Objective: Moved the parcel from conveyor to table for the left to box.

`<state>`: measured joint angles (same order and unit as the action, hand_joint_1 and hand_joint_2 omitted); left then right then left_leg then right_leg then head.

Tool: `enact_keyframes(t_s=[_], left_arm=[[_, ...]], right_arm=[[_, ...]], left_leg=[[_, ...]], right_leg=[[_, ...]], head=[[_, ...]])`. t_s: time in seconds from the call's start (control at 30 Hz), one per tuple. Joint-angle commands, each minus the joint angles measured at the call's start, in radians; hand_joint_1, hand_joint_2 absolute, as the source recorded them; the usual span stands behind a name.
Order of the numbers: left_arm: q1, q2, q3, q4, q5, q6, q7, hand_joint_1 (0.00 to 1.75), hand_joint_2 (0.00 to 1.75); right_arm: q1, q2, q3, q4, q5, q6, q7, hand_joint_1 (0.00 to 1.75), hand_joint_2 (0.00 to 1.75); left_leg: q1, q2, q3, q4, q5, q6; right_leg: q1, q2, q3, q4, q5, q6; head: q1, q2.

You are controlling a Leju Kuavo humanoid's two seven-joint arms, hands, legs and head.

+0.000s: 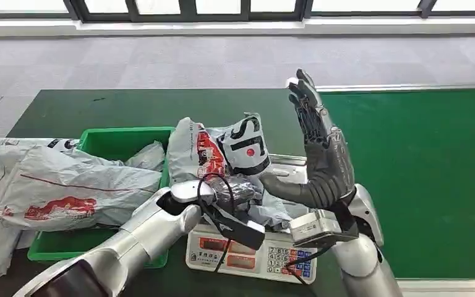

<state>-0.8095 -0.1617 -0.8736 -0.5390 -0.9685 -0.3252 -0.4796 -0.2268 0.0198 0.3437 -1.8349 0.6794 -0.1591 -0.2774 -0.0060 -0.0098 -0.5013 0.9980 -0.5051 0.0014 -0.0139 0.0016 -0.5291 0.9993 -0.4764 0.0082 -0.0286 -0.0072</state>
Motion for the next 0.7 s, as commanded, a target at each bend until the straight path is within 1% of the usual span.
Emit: enact_keyframes(t_s=[0.03, 0.07, 0.1, 0.17, 0.2, 0.23, 0.3, 0.33, 0.37, 0.4, 0.53, 0.57, 0.63, 0.67, 0.7], left_arm=[[-0.171, -0.012, -0.103, 0.141, 0.028, -0.193, -0.041, 1.75, 1.75], [-0.171, -0.012, -0.103, 0.141, 0.028, -0.193, -0.041, 1.75, 1.75], [-0.179, -0.017, -0.120, 0.150, 0.027, -0.198, -0.037, 1.75, 1.75], [-0.176, -0.017, -0.122, 0.150, 0.027, -0.194, -0.036, 1.75, 1.75], [-0.176, -0.017, -0.122, 0.150, 0.027, -0.194, -0.036, 1.75, 1.75], [-0.173, -0.018, -0.123, 0.150, 0.027, -0.192, -0.036, 1.75, 1.75], [-0.173, -0.018, -0.123, 0.150, 0.027, -0.192, -0.036, 1.75, 1.75], [-0.173, -0.018, -0.123, 0.150, 0.027, -0.192, -0.036, 1.75, 1.75], [-0.173, -0.018, -0.123, 0.150, 0.027, -0.192, -0.036, 1.75, 1.75], [-0.171, -0.016, -0.123, 0.151, 0.027, -0.190, -0.036, 1.75, 1.75], [-0.173, -0.018, -0.127, 0.150, 0.026, -0.189, -0.034, 1.75, 1.75], [-0.175, -0.022, -0.128, 0.149, 0.026, -0.175, -0.033, 1.75, 1.75], [-0.183, -0.038, -0.119, 0.140, 0.037, -0.064, 0.011, 1.75, 1.75], [-0.190, -0.040, -0.118, 0.130, 0.024, 0.019, 0.068, 1.75, 1.75], [-0.196, -0.045, -0.114, 0.104, -0.012, 0.173, 0.163, 1.75, 1.75]], right_arm=[[-0.055, -0.018, 0.032, 0.008, -0.034, 0.008, -0.001, 0.00, 1.75], [-0.055, -0.018, 0.032, 0.008, -0.034, 0.008, -0.001, 0.00, 1.75], [-0.072, -0.026, 0.036, 0.022, -0.044, 0.009, -0.005, 0.00, 1.75], [-0.079, -0.026, 0.035, 0.026, -0.047, 0.009, -0.005, 0.00, 1.75], [-0.079, -0.026, 0.035, 0.026, -0.047, 0.009, -0.005, 0.00, 1.75], [-0.080, -0.025, 0.035, 0.026, -0.047, 0.009, -0.005, 0.00, 1.75], [-0.080, -0.025, 0.035, 0.026, -0.047, 0.009, -0.005, 0.00, 1.75], [-0.080, -0.025, 0.035, 0.026, -0.047, 0.009, -0.005, 0.00, 1.75], [-0.080, -0.025, 0.035, 0.026, -0.047, 0.009, -0.005, 0.00, 1.75], [-0.079, -0.025, 0.036, 0.027, -0.046, 0.009, -0.005, 0.00, 1.75], [-0.081, -0.026, 0.037, 0.026, -0.047, 0.008, -0.006, 0.00, 1.75], [-0.082, -0.031, 0.037, 0.027, -0.050, 0.007, -0.006, 0.00, 1.75], [-0.058, -0.052, 0.035, 0.012, -0.056, -0.017, -0.010, 0.00, 1.75], [-0.035, -0.059, 0.030, -0.005, -0.054, -0.032, -0.013, 0.00, 1.75], [0.009, -0.064, 0.021, -0.038, -0.042, -0.059, -0.016, 0.00, 1.75]], left_leg=[[0.002, 0.002, -0.012, -0.003, 0.006, -0.002], [0.002, 0.000, -0.010, 0.003, 0.002, -0.001], [0.002, 0.001, -0.008, 0.001, 0.004, -0.002], [0.001, 0.003, 0.000, 0.001, 0.002, -0.002], [0.001, 0.003, -0.002, 0.001, 0.003, -0.002], [0.001, 0.002, 0.001, 0.002, 0.002, -0.001], [0.001, 0.003, -0.003, -0.001, 0.004, -0.002], [0.001, 0.003, -0.001, 0.001, 0.002, -0.002], [0.002, 0.005, -0.005, -0.003, 0.006, -0.002], [0.001, 0.003, -0.002, 0.001, 0.002, -0.002], [0.001, 0.004, -0.006, -0.001, 0.004, -0.002], [0.001, 0.003, -0.003, 0.001, 0.002, -0.002], [0.001, 0.003, -0.004, 0.000, 0.003, -0.002], [0.001, 0.002, -0.006, -0.001, 0.004, -0.002], [0.002, 0.002, -0.006, -0.001, 0.004, -0.002]], right_leg=[[0.002, 0.001, -0.013, -0.003, 0.007, -0.001], [0.002, 0.000, -0.011, 0.001, 0.003, -0.001], [0.002, 0.001, -0.015, 0.000, 0.005, -0.001], [0.001, 0.002, -0.010, 0.001, 0.003, -0.001], [0.001, 0.002, -0.012, 0.000, 0.005, -0.002], [0.001, 0.001, -0.010, 0.001, 0.003, -0.001], [0.001, 0.003, -0.013, -0.001, 0.006, -0.002], [0.001, 0.003, -0.012, 0.000, 0.004, -0.001], [0.002, 0.004, -0.015, -0.005, 0.008, -0.002], [0.001, 0.003, -0.013, 0.001, 0.004, -0.001], [0.001, 0.004, -0.016, -0.002, 0.006, -0.002], [0.001, 0.003, -0.014, 0.001, 0.003, -0.001], [0.001, 0.003, -0.015, 0.000, 0.004, -0.002], [0.001, 0.001, -0.016, -0.002, 0.005, -0.002], [0.002, 0.002, -0.016, -0.002, 0.006, -0.002]], head=[[0.000, 0.000], [0.000, 0.000], [0.000, 0.000], [0.000, 0.000], [0.000, 0.000], [0.000, 0.000], [0.000, 0.000], [0.000, 0.000], [0.000, 0.000], [0.000, 0.000], [0.000, 0.000], [0.000, 0.000], [0.000, 0.000], [0.000, 0.000], [0.000, 0.000]])
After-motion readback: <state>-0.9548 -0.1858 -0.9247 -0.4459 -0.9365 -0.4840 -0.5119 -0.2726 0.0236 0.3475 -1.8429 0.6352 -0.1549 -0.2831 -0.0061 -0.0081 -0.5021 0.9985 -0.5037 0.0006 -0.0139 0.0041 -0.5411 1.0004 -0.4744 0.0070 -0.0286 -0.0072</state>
